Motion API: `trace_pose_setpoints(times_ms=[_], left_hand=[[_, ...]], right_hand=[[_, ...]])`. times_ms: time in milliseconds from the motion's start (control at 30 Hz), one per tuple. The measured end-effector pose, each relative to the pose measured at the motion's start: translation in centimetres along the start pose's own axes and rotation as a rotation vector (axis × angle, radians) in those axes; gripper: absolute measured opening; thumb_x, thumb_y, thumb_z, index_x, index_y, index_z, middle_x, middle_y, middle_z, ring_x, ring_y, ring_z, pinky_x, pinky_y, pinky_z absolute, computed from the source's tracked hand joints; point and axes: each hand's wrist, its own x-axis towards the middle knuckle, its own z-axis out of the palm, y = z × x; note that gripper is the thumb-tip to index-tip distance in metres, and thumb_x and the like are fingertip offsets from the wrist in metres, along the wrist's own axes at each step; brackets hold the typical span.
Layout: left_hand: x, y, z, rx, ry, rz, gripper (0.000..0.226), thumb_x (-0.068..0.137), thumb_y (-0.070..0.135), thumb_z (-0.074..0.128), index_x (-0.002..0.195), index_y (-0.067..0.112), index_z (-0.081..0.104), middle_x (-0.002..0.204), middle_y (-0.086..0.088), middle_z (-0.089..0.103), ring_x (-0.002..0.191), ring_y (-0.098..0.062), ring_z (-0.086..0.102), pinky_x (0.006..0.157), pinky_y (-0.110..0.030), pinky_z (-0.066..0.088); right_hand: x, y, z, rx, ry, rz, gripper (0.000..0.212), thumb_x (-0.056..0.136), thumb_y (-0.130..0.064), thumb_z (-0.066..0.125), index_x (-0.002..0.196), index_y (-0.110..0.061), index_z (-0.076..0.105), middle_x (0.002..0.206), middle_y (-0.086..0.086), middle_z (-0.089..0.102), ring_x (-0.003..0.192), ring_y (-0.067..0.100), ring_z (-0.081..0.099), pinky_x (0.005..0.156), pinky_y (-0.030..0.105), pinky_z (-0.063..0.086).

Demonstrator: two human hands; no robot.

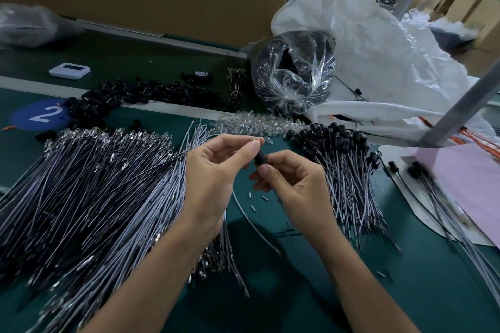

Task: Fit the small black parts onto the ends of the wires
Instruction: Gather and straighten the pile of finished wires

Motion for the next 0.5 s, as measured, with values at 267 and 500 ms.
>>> trace_pose_setpoints(times_ms=[267, 500], left_hand=[[-0.04, 0.16, -0.06, -0.047, -0.011, 0.031, 0.009, 0.073, 0.009, 0.074, 0.072, 0.017, 0.077, 0.088, -0.007, 0.077, 0.082, -0.014, 0.069, 0.07, -0.019, 0.053], [0.05, -0.31, -0.22, -0.045, -0.096, -0.008, 0.025, 0.068, 0.024, 0.079, 0.091, 0.015, 0.076, 0.096, -0.007, 0.077, 0.088, -0.015, 0.071, 0.077, -0.024, 0.056]], right_hand=[[-0.04, -0.01, 0.16, -0.058, -0.007, -0.006, 0.009, 0.09, -0.013, 0.065, 0.088, -0.02, 0.072, 0.076, 0.001, 0.075, 0.065, 0.013, 0.07, 0.063, 0.02, 0.053], [0.1, 0.11, -0.29, -0.106, 0.039, -0.026, 0.019, 0.091, -0.005, 0.064, 0.084, -0.02, 0.073, 0.071, 0.003, 0.074, 0.062, 0.019, 0.069, 0.063, 0.026, 0.055]])
